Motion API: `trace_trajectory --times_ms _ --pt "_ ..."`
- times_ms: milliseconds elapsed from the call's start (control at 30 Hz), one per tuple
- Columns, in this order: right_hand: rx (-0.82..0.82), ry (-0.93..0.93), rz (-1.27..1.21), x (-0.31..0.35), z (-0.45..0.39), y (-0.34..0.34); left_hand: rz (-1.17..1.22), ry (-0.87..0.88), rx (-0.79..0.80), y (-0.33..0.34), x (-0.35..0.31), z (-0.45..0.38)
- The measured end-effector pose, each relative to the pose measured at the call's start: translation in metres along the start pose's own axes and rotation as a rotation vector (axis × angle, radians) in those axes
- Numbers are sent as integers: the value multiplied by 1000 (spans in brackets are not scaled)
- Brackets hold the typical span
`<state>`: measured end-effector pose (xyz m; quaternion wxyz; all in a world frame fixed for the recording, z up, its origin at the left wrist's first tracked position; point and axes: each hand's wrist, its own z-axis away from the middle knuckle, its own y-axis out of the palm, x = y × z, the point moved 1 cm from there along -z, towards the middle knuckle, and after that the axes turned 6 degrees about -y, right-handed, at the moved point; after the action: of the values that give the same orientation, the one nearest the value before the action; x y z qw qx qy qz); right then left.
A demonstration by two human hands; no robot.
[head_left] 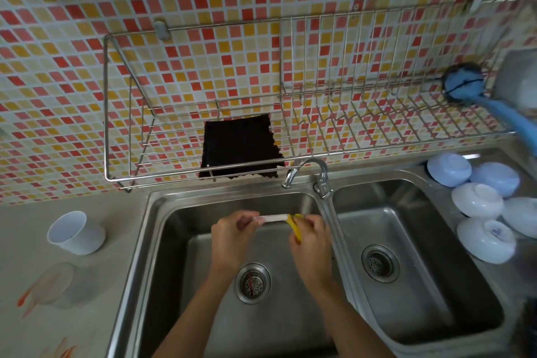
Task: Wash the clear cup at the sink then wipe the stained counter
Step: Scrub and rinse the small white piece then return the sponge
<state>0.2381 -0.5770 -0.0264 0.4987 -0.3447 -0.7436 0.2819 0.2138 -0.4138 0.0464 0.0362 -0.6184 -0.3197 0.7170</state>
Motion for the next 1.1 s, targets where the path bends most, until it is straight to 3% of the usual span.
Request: trace_trajectory --times_ms 133,267,367,700,1100 --pt "16 150 -20 -25 -29 -15 -82 19 81 6 -10 -14" --pt "85 373 -285 -42 -64 -22 -46 31 135 18 -24 -28" --pt "177 379 -315 -51 -70 -18 -29 15 155 26 -32 -35" --pt "225 352 -305 -85 -69 25 -52 22 132 39 -39 -43" --pt "246 277 -269 -70 -66 3 -18 38 160 46 -50 -39"
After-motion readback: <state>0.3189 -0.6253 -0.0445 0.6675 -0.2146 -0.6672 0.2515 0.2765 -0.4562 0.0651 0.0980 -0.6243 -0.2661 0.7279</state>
